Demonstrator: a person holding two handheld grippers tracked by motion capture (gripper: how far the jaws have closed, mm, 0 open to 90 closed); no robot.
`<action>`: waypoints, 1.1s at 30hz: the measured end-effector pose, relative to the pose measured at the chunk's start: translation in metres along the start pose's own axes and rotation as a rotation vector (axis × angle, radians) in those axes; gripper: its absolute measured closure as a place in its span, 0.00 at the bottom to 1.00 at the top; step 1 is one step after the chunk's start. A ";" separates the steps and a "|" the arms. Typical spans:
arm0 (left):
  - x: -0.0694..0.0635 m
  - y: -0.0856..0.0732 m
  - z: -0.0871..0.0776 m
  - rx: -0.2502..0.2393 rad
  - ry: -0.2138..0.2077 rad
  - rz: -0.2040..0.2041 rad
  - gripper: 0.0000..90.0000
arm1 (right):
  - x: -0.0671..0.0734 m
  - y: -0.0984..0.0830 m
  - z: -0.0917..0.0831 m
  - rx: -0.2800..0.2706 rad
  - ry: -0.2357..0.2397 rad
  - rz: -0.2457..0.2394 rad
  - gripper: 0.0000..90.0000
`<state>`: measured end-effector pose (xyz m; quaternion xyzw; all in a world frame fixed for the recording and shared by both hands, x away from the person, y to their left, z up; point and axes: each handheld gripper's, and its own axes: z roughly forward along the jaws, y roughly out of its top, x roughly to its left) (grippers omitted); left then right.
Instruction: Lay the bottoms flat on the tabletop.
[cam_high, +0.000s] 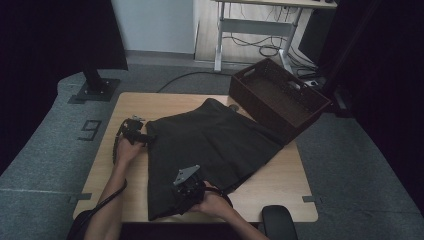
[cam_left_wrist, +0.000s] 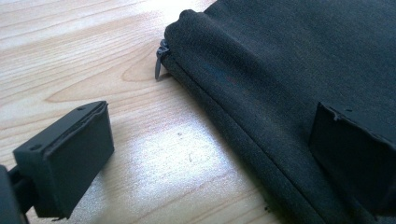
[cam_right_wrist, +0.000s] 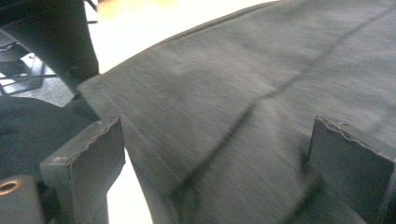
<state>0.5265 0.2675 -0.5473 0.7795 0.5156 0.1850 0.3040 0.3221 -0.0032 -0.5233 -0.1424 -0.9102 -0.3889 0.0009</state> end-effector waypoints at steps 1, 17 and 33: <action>0.000 0.000 0.000 0.000 0.000 0.000 0.00 | 0.001 0.000 0.002 0.000 0.008 0.000 0.04; -0.003 0.000 0.000 -0.001 0.015 -0.010 0.00 | 0.018 -0.005 0.028 0.079 -0.053 -0.130 0.15; -0.025 -0.004 -0.009 -0.065 -0.056 0.026 0.59 | -0.014 -0.010 0.008 0.032 -0.093 0.020 0.86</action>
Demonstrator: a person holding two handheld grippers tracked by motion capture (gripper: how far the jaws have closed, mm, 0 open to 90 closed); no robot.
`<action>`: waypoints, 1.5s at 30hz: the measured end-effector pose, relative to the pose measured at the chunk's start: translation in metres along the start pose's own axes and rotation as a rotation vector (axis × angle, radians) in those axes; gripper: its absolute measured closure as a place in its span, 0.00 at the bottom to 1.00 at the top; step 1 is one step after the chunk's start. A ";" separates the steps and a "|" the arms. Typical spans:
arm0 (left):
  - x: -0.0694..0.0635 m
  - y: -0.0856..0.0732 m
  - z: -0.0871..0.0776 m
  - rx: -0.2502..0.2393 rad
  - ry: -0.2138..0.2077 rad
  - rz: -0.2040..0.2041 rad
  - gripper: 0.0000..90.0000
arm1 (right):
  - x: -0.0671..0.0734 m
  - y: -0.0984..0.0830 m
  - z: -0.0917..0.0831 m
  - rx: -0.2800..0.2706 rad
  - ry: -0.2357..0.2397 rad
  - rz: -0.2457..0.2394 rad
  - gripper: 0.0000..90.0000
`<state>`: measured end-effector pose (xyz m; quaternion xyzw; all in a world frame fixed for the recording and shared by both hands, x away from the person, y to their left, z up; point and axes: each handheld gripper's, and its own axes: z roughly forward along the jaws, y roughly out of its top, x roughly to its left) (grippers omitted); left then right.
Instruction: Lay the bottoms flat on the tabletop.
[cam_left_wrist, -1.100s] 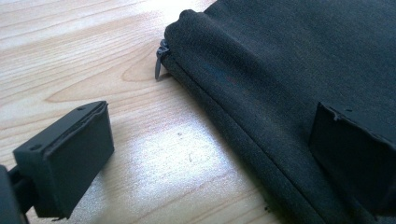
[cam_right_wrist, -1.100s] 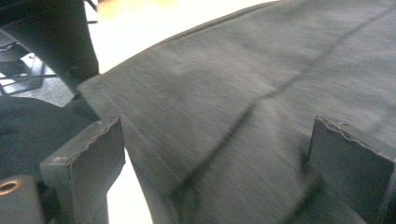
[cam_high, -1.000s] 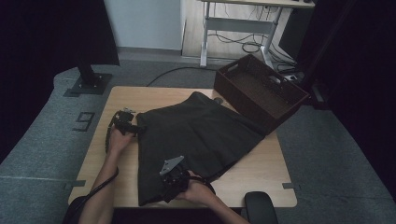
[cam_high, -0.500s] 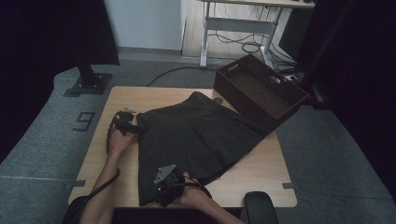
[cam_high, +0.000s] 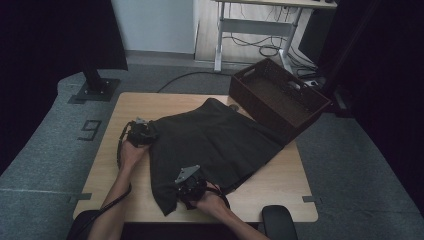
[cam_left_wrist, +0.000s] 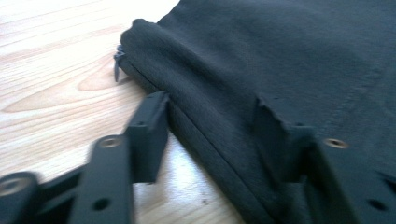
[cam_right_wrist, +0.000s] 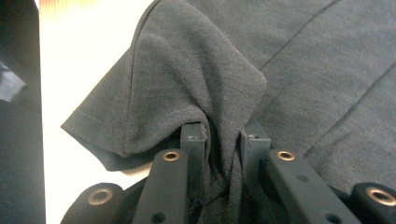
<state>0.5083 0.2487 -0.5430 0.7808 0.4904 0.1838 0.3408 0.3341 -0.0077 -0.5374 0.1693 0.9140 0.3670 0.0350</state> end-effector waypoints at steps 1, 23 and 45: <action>-0.002 -0.001 0.000 -0.007 -0.010 -0.006 0.65 | -0.002 -0.001 0.000 -0.003 0.009 0.008 0.86; 0.004 -0.032 -0.047 0.054 0.015 -0.010 0.91 | 0.035 0.016 0.011 0.005 0.143 -0.009 0.87; -0.021 0.035 -0.081 -0.107 0.044 0.094 0.92 | 0.012 0.026 -0.073 -0.117 -0.040 0.055 0.89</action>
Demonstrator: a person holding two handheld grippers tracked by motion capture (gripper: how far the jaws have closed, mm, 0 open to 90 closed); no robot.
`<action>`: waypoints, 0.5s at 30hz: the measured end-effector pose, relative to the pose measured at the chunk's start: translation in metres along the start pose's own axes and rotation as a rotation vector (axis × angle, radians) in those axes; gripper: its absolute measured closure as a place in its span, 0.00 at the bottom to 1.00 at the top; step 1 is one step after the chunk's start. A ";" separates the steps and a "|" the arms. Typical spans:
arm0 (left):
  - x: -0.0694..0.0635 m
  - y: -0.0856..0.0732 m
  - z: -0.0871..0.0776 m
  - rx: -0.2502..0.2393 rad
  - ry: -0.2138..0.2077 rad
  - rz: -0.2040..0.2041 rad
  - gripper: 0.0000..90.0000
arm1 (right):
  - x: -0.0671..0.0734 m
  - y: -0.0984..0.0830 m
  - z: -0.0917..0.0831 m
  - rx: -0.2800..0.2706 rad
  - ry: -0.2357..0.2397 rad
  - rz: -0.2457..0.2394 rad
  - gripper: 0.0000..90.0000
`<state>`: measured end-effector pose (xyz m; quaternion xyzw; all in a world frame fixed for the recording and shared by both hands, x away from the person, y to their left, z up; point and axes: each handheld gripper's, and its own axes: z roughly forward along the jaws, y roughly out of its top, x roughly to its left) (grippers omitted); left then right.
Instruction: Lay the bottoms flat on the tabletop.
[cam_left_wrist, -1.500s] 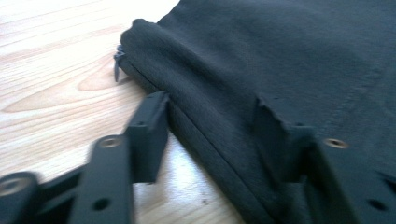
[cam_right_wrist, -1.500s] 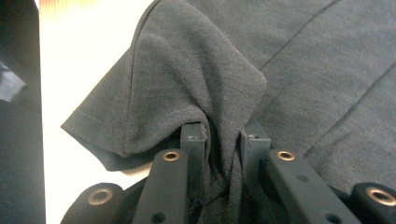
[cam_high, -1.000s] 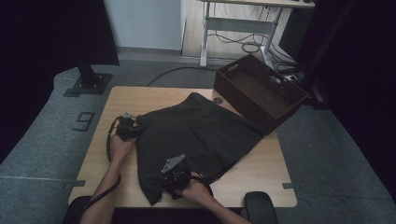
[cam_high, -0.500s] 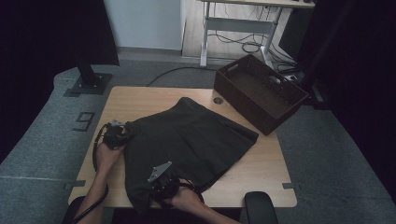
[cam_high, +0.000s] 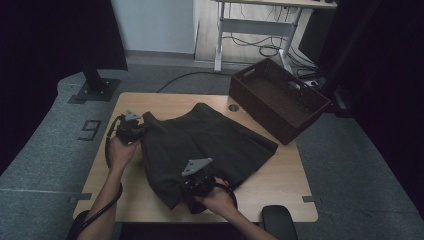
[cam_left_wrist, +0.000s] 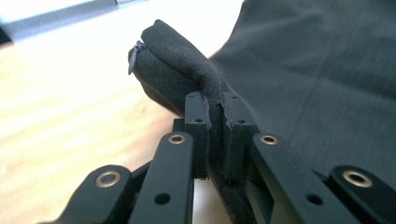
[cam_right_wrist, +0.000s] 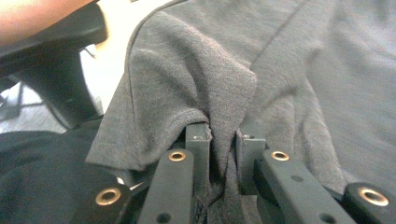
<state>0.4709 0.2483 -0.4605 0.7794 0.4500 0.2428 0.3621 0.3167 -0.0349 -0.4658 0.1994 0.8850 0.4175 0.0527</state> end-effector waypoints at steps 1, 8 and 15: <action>-0.002 0.006 0.001 -0.006 -0.003 0.006 0.92 | -0.005 -0.002 -0.006 -0.011 -0.016 0.006 0.89; -0.019 0.038 0.015 -0.029 -0.019 0.044 0.92 | -0.036 -0.012 -0.043 -0.067 -0.116 0.062 0.89; -0.039 0.064 0.027 -0.068 -0.025 0.069 0.92 | -0.053 -0.018 -0.071 -0.096 -0.178 0.100 0.89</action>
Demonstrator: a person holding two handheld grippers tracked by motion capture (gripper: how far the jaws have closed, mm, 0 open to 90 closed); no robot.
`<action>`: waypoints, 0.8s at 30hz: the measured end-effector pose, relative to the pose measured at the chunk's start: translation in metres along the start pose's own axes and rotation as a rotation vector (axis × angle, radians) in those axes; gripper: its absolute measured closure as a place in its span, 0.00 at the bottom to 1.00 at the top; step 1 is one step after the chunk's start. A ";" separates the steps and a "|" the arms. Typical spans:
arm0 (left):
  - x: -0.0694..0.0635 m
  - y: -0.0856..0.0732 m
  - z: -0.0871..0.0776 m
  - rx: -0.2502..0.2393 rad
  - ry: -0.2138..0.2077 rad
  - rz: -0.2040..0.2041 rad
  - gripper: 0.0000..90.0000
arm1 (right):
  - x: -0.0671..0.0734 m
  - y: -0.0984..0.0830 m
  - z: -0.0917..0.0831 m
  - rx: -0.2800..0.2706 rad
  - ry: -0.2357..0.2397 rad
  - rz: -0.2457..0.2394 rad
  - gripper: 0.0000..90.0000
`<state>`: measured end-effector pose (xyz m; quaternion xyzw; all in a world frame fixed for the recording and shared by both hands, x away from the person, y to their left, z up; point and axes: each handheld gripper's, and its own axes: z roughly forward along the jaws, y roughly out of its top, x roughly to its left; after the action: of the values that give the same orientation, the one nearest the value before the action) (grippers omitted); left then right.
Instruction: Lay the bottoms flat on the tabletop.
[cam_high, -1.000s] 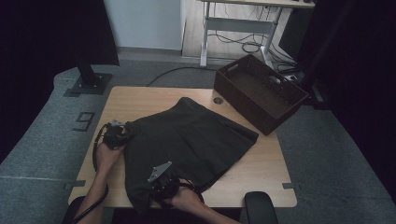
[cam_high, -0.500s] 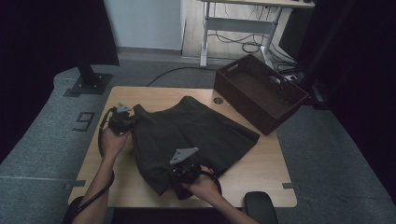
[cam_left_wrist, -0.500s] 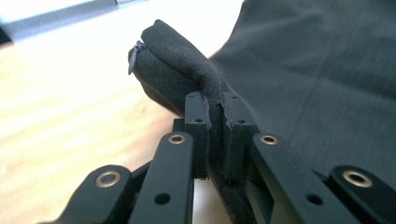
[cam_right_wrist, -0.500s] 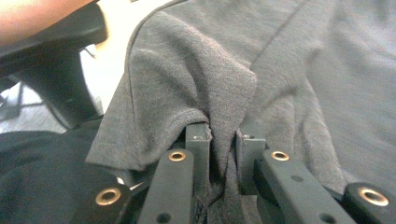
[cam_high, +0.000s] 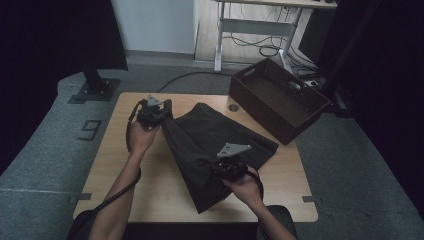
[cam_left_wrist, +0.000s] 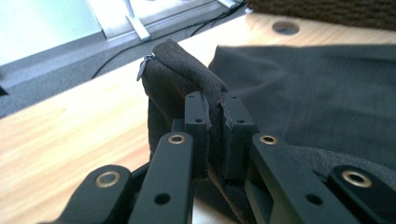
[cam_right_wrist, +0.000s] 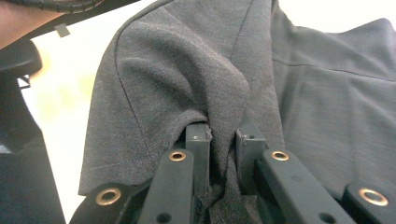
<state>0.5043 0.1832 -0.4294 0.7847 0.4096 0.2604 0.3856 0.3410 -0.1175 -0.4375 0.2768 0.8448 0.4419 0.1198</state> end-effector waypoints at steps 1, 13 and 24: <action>-0.002 0.004 0.001 -0.002 0.000 0.007 0.92 | -0.002 0.000 -0.003 -0.004 -0.006 0.004 0.89; -0.018 0.060 0.005 -0.072 -0.041 0.044 0.92 | -0.028 0.013 -0.050 -0.091 -0.090 0.030 0.89; -0.041 0.110 0.052 -0.088 -0.037 0.049 0.75 | -0.068 0.022 -0.086 -0.155 -0.333 0.037 0.89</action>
<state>0.5693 0.0878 -0.3729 0.7815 0.3711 0.2730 0.4207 0.3665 -0.2050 -0.3722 0.3516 0.7714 0.4561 0.2707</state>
